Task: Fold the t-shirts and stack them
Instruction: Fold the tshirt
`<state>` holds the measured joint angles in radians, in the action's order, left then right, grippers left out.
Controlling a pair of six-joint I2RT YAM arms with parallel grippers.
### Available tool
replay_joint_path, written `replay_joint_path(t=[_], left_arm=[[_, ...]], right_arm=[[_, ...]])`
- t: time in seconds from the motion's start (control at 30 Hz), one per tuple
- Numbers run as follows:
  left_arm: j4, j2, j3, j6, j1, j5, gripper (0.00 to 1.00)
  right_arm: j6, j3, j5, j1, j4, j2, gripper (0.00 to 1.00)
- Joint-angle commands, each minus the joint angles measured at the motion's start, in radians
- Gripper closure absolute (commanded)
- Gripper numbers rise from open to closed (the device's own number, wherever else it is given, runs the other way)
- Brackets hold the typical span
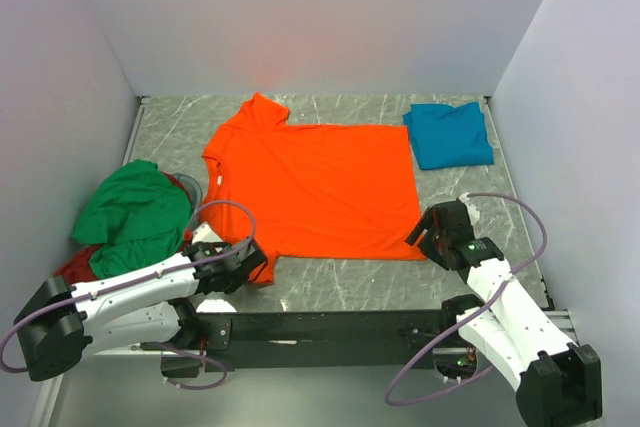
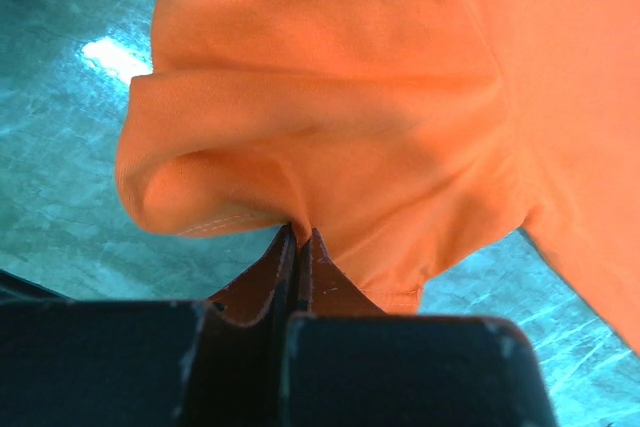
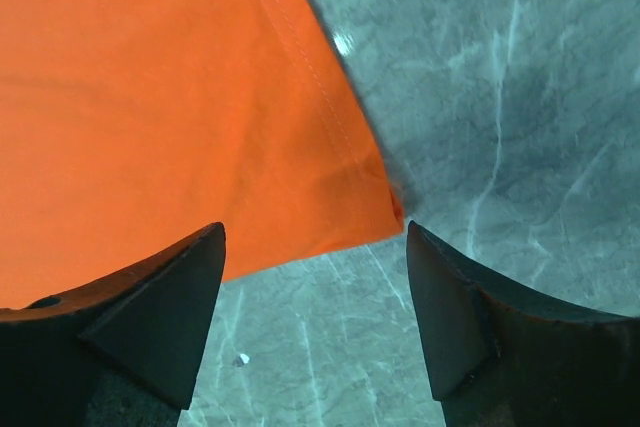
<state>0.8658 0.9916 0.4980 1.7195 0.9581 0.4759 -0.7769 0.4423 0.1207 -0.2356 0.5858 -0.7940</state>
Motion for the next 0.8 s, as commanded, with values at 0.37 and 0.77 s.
replay_joint_path(t=[0.37,0.77], left_arm=[[0.041,-0.048,0.034,-0.024,-0.002,0.021,0.99],[0.042,-0.061,0.033,-0.029,-0.001,0.038,0.99]], right_arm=[[-0.087,-0.06,-0.003,0.002,-0.009,0.029,0.34],[-0.14,-0.096,0.02,0.002,-0.052,-0.011,0.41]])
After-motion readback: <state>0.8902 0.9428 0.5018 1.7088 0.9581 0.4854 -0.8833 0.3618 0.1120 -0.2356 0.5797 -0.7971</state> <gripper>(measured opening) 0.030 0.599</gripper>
